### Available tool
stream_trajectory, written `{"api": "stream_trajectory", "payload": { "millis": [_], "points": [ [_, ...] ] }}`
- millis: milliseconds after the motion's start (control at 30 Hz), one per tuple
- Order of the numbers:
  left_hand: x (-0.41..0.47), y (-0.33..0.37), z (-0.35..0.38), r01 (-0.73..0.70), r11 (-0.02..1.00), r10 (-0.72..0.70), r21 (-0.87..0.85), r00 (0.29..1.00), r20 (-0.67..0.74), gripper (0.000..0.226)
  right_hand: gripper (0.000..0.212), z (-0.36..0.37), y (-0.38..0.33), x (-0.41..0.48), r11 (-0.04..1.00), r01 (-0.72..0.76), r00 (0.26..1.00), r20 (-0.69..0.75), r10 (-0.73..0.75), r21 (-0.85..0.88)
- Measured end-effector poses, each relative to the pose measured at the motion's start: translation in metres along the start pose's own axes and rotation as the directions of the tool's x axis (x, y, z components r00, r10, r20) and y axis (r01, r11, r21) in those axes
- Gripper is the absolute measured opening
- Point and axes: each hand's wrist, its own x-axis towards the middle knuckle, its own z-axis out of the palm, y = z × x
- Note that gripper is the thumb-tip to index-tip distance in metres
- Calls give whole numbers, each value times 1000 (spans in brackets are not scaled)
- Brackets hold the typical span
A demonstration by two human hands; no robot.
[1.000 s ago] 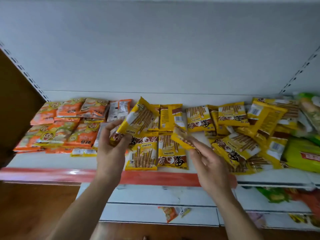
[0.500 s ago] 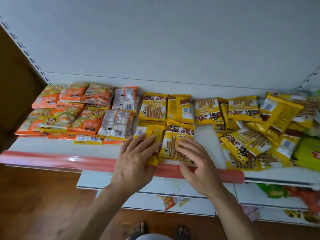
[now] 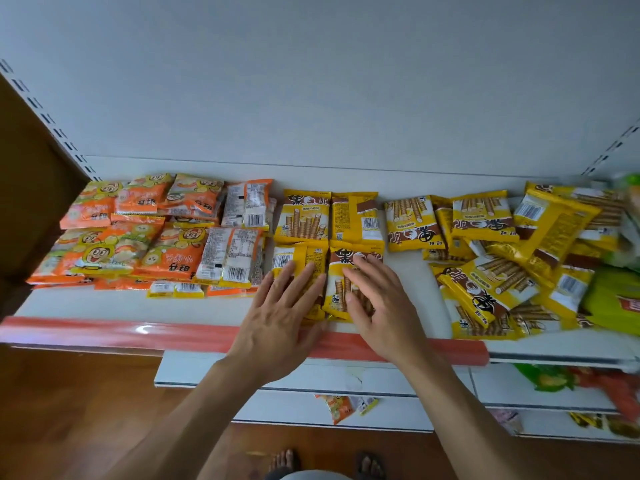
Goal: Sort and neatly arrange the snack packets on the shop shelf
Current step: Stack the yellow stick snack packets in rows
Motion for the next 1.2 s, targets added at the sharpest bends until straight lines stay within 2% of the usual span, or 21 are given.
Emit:
{"api": "stream_trajectory", "payload": {
  "millis": [200, 333, 467, 700, 800, 933, 1000, 1100, 1200],
  "points": [
    [10, -2, -10, 43, 997, -41, -57, 998, 47, 83, 40, -13, -6, 12, 998, -31, 999, 26, 32, -58],
    [22, 6, -28, 84, 994, -86, -76, 996, -26, 73, 37, -26, -12, 27, 992, -51, 996, 65, 59, -116],
    [40, 14, -41, 100, 994, -102, -38, 994, -43, 53, 38, -40, -7, 33, 977, -131, 990, 28, 138, -168],
    [87, 60, -43, 7, 999, -7, -50, 1000, 7, 43, 38, -85, 29, 14, 922, -298, 955, -63, 291, -248],
    [110, 87, -29, -52, 997, 55, -57, 997, 54, 47, 42, -104, 51, -2, 884, -370, 929, -132, 346, -285],
    [147, 124, -5, -126, 988, 134, -84, 987, 87, 62, 65, -107, 79, -30, 847, -417, 905, -69, 419, -328],
    [167, 136, 4, -87, 995, 91, -39, 988, 128, 74, 70, -100, 87, -42, 866, -405, 912, -64, 405, -294],
    [191, 140, 16, 8, 999, -16, 38, 977, 212, 88, 65, -95, 95, -52, 900, -360, 932, -138, 336, -245],
    [199, 137, 25, 26, 998, -38, 61, 978, 203, 85, 56, -98, 99, -52, 916, -335, 938, -167, 303, -220]
  ]
}}
